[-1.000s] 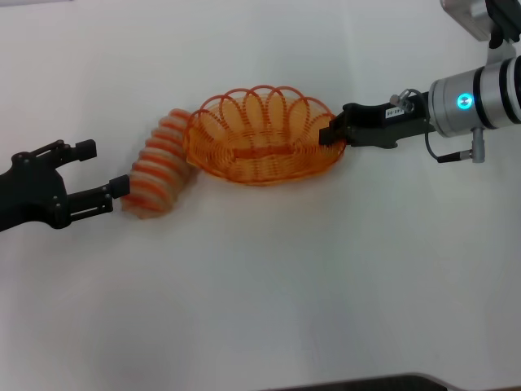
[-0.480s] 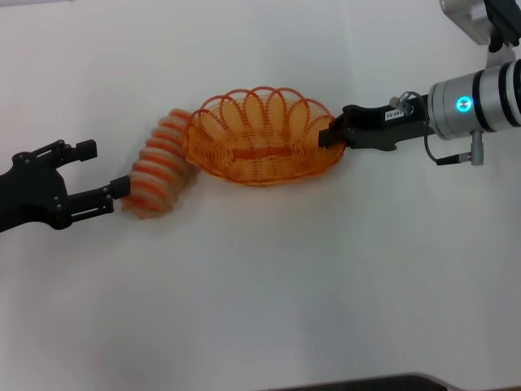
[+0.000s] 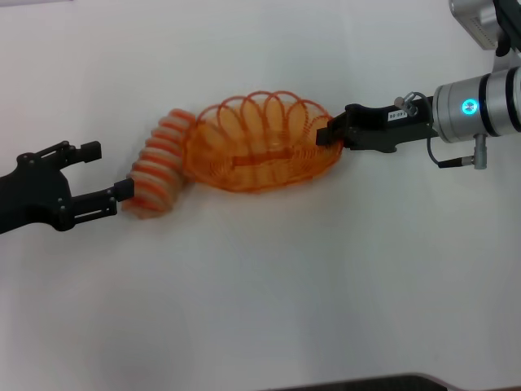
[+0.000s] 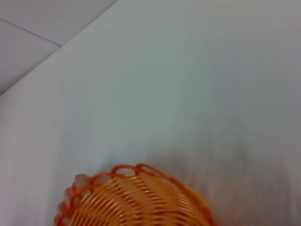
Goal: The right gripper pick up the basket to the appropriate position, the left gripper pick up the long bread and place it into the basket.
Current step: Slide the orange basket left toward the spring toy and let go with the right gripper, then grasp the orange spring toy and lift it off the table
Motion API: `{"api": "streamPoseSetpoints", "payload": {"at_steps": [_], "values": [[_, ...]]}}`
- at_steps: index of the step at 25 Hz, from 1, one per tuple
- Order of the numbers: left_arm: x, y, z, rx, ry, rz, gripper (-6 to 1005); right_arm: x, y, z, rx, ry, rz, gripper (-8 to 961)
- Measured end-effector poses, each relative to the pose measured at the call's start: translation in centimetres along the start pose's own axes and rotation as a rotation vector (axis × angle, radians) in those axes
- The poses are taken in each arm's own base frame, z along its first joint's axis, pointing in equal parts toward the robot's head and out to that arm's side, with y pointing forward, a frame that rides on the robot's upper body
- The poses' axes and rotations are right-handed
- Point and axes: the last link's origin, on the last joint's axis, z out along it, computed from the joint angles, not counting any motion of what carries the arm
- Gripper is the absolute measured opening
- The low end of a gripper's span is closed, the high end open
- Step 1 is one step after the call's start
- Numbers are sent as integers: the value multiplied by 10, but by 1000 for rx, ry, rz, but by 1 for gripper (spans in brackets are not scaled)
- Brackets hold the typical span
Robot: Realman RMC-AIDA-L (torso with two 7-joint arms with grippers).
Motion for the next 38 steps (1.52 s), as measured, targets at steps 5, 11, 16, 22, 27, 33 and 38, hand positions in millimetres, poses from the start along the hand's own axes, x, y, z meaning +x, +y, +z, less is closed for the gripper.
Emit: {"api": "streamPoseSetpoints", "payload": {"at_steps": [5,11,16,22,27,33,38], "values": [[0,0,0,0,0,0,841,1,1,0,-15,1,14,199],[0,0,0,0,0,0,841,4,3,-4,-67,-6,40,276],[1,0,1,-2,1,2,840,8,0,-6,-87,-11,68,572],[3,-1,2,-3,2,2,840,14,-5,-11,-130,-33,90,695],[4,-2,2,2,15,-9,841,18,-6,-26,-216,-78,48,713],[3,-2,1,15,37,-49,841,22,-22,-47,-246,-180,24,731],[2,-2,2,20,56,-84,840,25,-40,-70,-247,-274,2,733]]}}
